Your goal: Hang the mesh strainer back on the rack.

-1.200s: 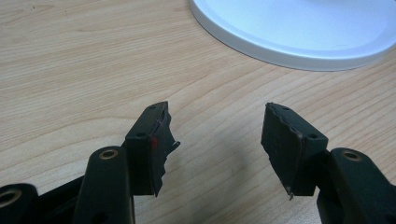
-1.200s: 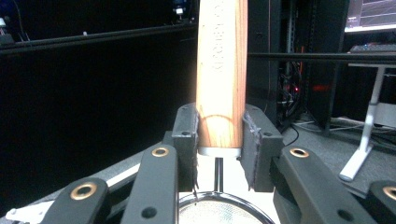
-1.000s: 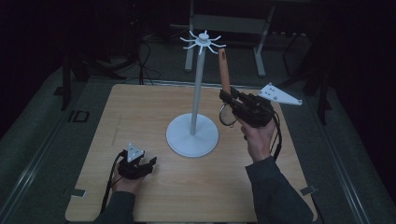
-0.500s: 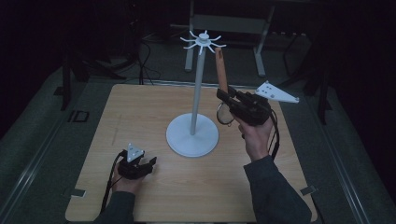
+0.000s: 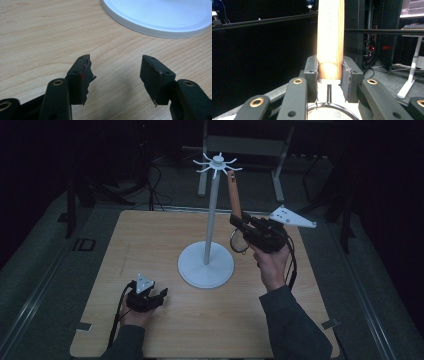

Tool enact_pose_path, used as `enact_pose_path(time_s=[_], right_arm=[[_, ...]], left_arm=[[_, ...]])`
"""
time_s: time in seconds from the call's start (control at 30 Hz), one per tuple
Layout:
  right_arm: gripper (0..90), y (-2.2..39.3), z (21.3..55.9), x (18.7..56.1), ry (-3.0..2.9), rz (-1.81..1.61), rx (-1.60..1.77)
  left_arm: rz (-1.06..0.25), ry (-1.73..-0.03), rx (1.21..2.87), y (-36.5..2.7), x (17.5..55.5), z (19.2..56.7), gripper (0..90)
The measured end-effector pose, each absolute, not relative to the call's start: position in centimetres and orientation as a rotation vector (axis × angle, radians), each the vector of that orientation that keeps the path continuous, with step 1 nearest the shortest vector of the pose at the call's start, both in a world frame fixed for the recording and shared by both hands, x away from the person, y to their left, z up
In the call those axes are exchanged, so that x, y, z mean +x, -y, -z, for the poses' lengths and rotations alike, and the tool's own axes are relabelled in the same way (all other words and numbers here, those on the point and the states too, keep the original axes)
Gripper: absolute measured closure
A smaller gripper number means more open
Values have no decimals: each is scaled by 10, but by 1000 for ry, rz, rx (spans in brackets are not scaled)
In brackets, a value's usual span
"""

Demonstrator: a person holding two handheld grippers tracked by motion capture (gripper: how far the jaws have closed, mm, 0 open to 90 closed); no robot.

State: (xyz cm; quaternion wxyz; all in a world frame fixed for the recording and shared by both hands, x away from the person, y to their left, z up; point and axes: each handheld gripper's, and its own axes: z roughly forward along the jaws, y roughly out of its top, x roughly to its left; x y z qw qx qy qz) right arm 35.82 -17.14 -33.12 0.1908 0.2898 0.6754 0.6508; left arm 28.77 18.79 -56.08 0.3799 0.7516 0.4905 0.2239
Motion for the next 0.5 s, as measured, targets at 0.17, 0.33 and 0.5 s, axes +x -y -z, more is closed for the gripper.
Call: enact_pose_path(time_s=[0.17,0.33,0.5], right_arm=[[696,169,331,360,-1904,-1822,817],[696,167,330,362,-1910,-1814,817],[696,167,331,363,-1914,-1810,822]], left_arm=[[-571,-1253,1919,-188,288,561,424],[-571,-1252,1920,-188,288,561,424],[-570,-1252,1919,-188,288,561,424]])
